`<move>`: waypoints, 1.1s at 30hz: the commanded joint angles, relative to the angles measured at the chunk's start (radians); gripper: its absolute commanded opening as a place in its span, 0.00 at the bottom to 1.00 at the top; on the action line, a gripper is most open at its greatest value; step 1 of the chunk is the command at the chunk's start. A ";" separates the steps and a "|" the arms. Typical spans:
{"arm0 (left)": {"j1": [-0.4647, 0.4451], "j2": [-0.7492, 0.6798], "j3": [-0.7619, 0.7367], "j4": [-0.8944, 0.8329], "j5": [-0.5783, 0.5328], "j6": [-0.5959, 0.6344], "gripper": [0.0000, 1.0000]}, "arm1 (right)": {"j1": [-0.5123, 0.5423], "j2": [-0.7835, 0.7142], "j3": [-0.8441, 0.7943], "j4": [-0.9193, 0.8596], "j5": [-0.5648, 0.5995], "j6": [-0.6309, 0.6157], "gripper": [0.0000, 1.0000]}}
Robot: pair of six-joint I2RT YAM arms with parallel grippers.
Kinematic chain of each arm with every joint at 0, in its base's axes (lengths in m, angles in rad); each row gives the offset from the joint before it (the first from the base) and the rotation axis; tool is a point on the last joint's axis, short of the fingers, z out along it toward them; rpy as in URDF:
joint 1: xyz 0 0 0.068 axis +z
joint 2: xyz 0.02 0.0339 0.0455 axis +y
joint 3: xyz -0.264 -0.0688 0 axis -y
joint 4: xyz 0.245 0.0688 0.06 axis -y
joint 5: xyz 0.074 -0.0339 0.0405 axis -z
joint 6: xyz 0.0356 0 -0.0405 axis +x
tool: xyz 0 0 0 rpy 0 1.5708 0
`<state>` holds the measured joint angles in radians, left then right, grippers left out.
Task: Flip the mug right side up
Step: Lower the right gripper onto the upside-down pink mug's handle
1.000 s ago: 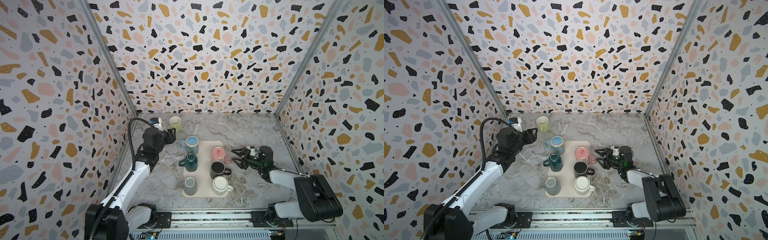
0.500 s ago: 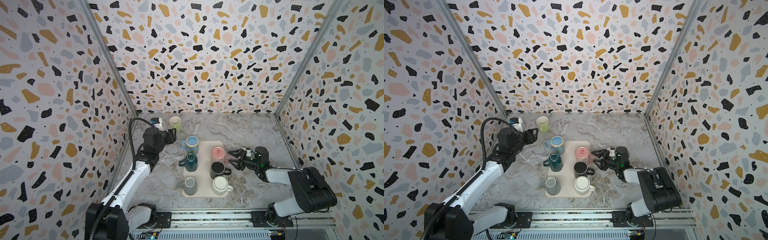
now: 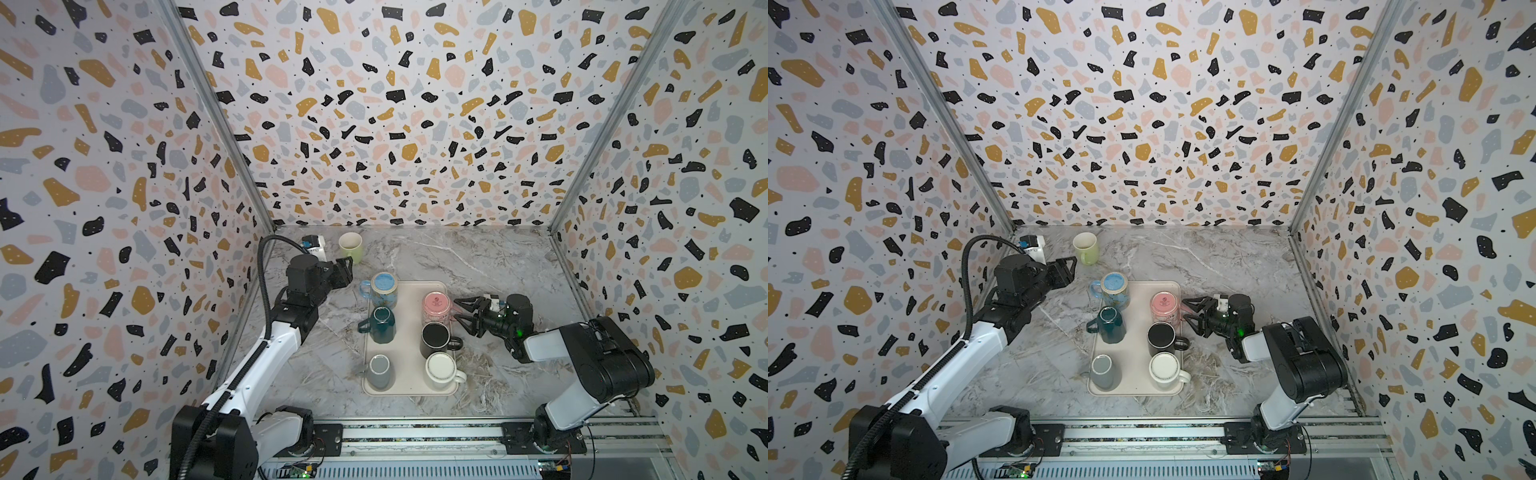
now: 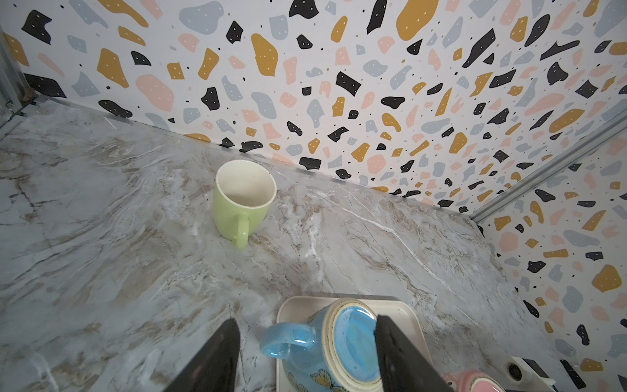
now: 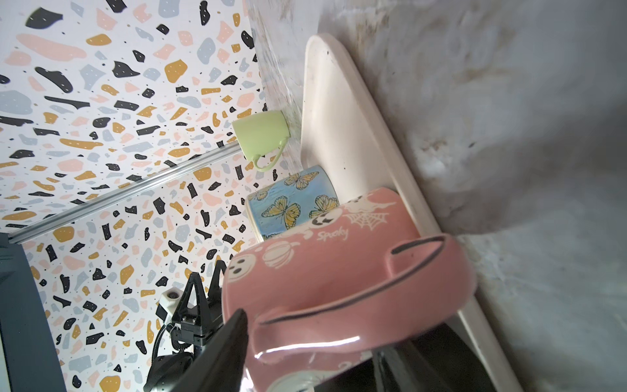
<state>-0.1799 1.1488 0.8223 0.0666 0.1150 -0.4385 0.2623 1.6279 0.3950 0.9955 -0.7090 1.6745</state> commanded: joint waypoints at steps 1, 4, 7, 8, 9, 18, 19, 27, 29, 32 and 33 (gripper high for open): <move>-0.004 -0.006 0.003 0.010 0.005 0.009 0.64 | 0.005 0.020 0.026 0.068 0.032 0.013 0.58; -0.004 -0.007 0.005 0.007 0.005 0.009 0.64 | 0.005 0.047 0.039 0.087 0.038 0.013 0.58; -0.004 -0.011 0.004 0.003 0.005 0.011 0.64 | 0.008 0.075 0.042 0.121 0.053 0.021 0.56; -0.004 -0.012 0.003 0.002 0.005 0.011 0.64 | 0.010 0.085 0.044 0.134 0.057 0.027 0.54; -0.004 -0.012 0.003 0.001 0.003 0.011 0.64 | 0.012 0.094 0.046 0.147 0.061 0.032 0.54; -0.003 -0.012 0.008 -0.001 0.003 0.011 0.64 | 0.022 0.187 0.118 0.222 0.067 0.054 0.51; -0.004 -0.012 0.009 -0.003 0.003 0.011 0.64 | 0.022 0.197 0.123 0.229 0.065 0.058 0.50; -0.004 -0.015 0.020 -0.008 0.003 0.011 0.64 | 0.021 0.263 0.165 0.259 0.061 0.070 0.38; -0.004 -0.015 0.021 -0.011 0.003 0.014 0.64 | 0.023 0.282 0.177 0.272 0.056 0.077 0.33; -0.004 -0.016 0.024 -0.017 0.001 0.017 0.64 | 0.026 0.307 0.192 0.294 0.053 0.086 0.24; -0.004 -0.017 0.025 -0.019 0.000 0.018 0.64 | 0.028 0.313 0.196 0.301 0.053 0.088 0.21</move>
<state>-0.1799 1.1484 0.8227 0.0441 0.1150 -0.4374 0.2840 1.9308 0.5747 1.2629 -0.6525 1.7840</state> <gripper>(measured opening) 0.640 0.218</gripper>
